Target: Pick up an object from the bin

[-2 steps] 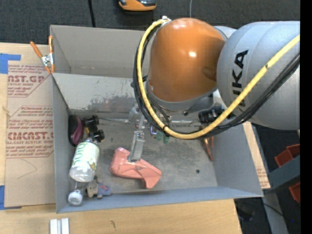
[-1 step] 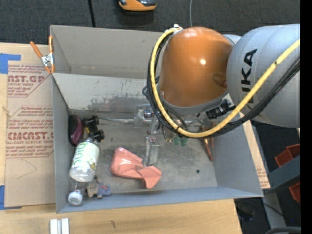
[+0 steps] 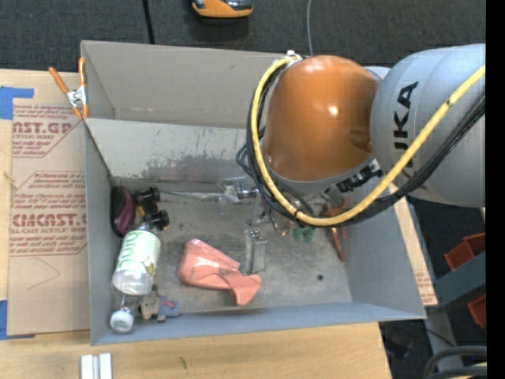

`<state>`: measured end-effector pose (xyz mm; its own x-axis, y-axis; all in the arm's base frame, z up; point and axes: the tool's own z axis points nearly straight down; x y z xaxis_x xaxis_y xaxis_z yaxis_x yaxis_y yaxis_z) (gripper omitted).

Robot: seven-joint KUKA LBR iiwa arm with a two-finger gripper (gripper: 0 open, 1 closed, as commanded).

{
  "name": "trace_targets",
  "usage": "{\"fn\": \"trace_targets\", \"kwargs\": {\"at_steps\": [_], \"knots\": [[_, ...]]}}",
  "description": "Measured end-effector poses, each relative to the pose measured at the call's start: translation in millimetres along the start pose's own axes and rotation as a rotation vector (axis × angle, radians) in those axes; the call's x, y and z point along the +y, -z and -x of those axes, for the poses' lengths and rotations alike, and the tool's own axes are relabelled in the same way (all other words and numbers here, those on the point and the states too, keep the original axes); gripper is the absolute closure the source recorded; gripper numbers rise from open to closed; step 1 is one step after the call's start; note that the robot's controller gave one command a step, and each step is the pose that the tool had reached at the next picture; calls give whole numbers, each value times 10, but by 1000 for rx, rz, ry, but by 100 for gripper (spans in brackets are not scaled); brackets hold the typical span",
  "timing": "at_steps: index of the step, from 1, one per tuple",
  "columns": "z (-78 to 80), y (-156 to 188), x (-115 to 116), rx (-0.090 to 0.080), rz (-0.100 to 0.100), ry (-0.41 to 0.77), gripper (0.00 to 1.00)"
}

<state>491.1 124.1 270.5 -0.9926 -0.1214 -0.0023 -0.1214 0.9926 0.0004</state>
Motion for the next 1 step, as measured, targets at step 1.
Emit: {"fn": "trace_targets", "kwargs": {"at_steps": [1], "knots": [[-26, -245, -96, 0, 0, -246, 0]]}}
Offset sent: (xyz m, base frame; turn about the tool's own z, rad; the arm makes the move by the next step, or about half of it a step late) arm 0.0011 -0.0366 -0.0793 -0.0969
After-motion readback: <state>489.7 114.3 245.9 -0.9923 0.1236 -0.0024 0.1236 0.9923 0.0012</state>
